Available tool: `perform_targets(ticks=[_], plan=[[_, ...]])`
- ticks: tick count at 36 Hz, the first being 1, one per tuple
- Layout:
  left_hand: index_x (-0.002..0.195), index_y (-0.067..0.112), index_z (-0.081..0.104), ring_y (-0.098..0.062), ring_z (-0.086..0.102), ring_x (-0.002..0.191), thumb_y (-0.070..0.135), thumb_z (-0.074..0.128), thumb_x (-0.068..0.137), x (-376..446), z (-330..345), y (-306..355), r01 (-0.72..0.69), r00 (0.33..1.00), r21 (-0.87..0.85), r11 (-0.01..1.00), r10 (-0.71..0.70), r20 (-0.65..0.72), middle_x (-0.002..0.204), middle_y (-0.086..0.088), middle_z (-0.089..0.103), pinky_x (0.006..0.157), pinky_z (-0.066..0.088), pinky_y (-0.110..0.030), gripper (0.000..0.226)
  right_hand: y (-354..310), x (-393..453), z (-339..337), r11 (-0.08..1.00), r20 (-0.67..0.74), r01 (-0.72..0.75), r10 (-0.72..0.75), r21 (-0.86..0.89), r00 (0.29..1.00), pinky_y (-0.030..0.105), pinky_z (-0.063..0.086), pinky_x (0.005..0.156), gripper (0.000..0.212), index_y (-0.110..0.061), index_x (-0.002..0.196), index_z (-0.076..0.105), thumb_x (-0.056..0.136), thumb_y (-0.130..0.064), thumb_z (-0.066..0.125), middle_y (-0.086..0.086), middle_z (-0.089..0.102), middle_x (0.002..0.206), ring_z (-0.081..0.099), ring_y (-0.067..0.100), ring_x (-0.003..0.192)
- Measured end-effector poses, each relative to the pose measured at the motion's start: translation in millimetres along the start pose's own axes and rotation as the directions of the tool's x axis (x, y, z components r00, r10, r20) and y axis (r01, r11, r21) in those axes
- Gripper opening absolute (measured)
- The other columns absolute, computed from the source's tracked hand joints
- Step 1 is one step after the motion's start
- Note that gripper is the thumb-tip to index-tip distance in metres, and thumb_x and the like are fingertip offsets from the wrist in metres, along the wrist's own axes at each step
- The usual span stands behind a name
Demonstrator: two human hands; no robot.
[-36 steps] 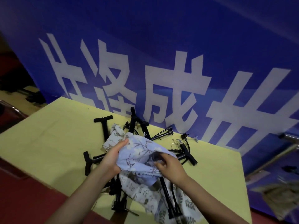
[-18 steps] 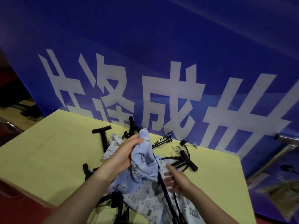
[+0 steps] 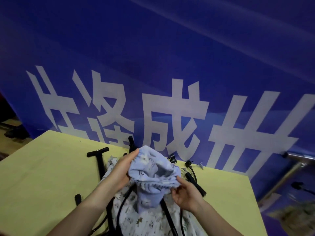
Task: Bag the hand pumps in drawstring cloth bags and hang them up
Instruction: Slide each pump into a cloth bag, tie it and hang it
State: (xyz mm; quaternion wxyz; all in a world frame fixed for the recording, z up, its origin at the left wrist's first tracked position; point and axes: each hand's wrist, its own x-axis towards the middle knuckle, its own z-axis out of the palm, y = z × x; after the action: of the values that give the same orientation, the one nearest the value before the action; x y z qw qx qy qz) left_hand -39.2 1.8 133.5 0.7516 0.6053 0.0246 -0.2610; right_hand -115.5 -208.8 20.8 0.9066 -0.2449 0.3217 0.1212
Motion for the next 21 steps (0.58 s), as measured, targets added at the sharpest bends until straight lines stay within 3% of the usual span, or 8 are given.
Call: perform_targets(ticks=[3,7,8,10,12,13,17,21], plan=[[0.105,0.003,0.070,-0.037,0.066,0.102,0.024,0.059,0.094,11.4,-15.9,-11.2,-0.094,0.983,0.184,0.978,0.120,-0.137,0.101,-0.020,0.072,0.094,0.050,-0.047,0.026,-14.2,1.0,-4.8,0.999,-0.017,0.035,-0.035,0.012,0.999,0.020,0.050,0.043,0.007,-0.006,0.076,0.057,0.080,-0.004,0.063,0.006,0.057,0.056,0.054,0.015,0.040],[0.079,0.022,0.069,-0.021,0.052,0.064,0.014,0.060,0.094,16.7,-24.5,-23.5,-0.189,0.918,0.610,0.770,0.358,-0.168,0.065,-0.003,0.055,0.056,0.037,-0.022,0.019,-24.9,0.0,-10.5,0.953,-0.115,0.166,-0.201,-0.255,0.973,0.018,0.035,0.035,0.024,-0.010,0.073,0.044,0.090,0.007,0.049,0.001,0.037,0.048,0.036,0.008,0.034],[0.076,0.025,0.066,-0.020,0.047,0.058,0.014,0.059,0.094,17.1,-25.3,-23.6,-0.181,0.903,0.666,0.724,0.390,-0.179,0.062,-0.003,0.049,0.050,0.032,-0.022,0.022,-27.5,-1.7,-11.0,0.861,-0.120,0.234,-0.319,-0.451,0.940,0.020,0.033,0.035,0.026,-0.011,0.073,0.042,0.089,0.008,0.050,0.001,0.037,0.050,0.035,0.009,0.035],[0.079,0.027,0.062,-0.023,0.050,0.056,0.017,0.057,0.094,19.8,-28.5,-23.3,-0.161,0.889,0.751,0.640,0.425,-0.172,0.062,-0.004,0.048,0.047,0.034,-0.024,0.019,-32.3,-5.0,-14.3,0.479,-0.012,0.295,-0.539,-0.827,0.842,0.023,0.031,0.042,0.025,-0.012,0.073,0.044,0.085,0.007,0.055,0.001,0.041,0.055,0.037,0.011,0.042],[0.085,0.025,0.063,-0.023,0.057,0.056,0.021,0.057,0.094,23.8,-29.7,-21.8,-0.153,0.900,0.799,0.581,0.416,-0.130,0.062,-0.002,0.053,0.051,0.039,-0.028,0.012,-37.5,-12.0,-15.9,0.159,0.124,0.268,-0.594,-0.950,0.794,0.027,0.028,0.050,0.021,-0.012,0.075,0.047,0.081,0.004,0.059,-0.003,0.043,0.055,0.036,0.012,0.049],[0.087,0.024,0.064,-0.019,0.058,0.056,0.022,0.057,0.094,25.9,-28.8,-21.4,-0.152,0.916,0.803,0.576,0.387,-0.104,0.062,-0.002,0.055,0.052,0.040,-0.027,0.011,-40.3,-15.7,-17.3,0.127,0.154,0.276,-0.580,-0.953,0.800,0.027,0.028,0.052,0.019,-0.012,0.077,0.049,0.081,0.004,0.060,-0.004,0.043,0.053,0.036,0.013,0.049],[0.090,0.015,0.072,-0.027,0.066,0.083,0.023,0.063,0.093,30.9,-12.4,-19.2,-0.143,0.985,0.619,0.772,0.169,0.017,0.087,-0.015,0.071,0.070,0.048,-0.030,0.013,-52.0,-37.9,-19.7,0.432,0.141,0.375,-0.482,-0.821,0.865,0.021,0.041,0.048,0.009,-0.004,0.086,0.061,0.084,0.001,0.067,0.001,0.046,0.057,0.045,0.012,0.046],[0.103,0.001,0.070,-0.029,0.066,0.090,0.020,0.061,0.093,29.5,18.7,-16.9,-0.039,0.990,0.276,0.960,0.000,0.140,0.101,-0.021,0.071,0.072,0.052,-0.030,0.023,-61.2,-57.8,-25.0,0.523,0.155,0.402,-0.451,-0.752,0.879,0.024,0.037,0.053,0.020,-0.004,0.080,0.060,0.080,-0.019,0.073,0.011,0.047,0.066,0.043,0.019,0.056]])
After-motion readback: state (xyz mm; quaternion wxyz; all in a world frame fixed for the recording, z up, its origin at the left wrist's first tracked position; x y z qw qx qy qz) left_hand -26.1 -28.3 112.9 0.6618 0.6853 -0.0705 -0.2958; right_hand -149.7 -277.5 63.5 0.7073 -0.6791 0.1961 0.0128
